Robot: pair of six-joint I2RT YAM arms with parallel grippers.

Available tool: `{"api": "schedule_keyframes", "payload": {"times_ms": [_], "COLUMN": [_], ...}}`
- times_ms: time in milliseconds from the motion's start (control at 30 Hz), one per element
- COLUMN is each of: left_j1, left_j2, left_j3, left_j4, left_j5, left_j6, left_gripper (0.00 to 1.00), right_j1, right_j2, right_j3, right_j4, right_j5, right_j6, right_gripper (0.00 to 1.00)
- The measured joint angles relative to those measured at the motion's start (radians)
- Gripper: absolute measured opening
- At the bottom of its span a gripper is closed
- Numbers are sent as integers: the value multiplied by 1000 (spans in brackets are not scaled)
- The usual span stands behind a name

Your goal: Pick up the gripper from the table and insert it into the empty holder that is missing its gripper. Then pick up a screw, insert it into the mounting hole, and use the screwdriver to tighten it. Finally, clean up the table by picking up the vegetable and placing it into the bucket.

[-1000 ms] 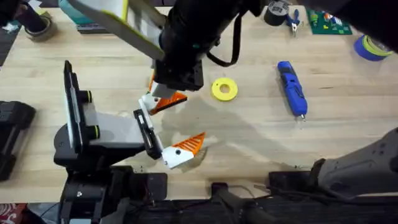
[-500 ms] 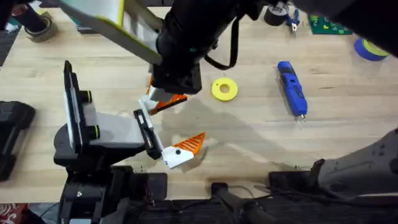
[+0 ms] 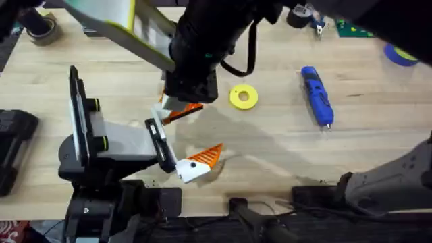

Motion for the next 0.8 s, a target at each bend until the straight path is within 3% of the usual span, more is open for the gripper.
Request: {"api": "schedule_keyframes", "payload": {"times_ms": [800], "left_j1": [0], "left_j2": [0], "left_j3": [0], "left_j4": [0], "left_j5": [0], "left_j6": [0], "left_gripper": [985], "right_j1": [12], "right_j2": [43], "right_j3": [-8], "right_j4": [6], "right_j5": [5], "right_j6": [0], "right_gripper": [5]}}
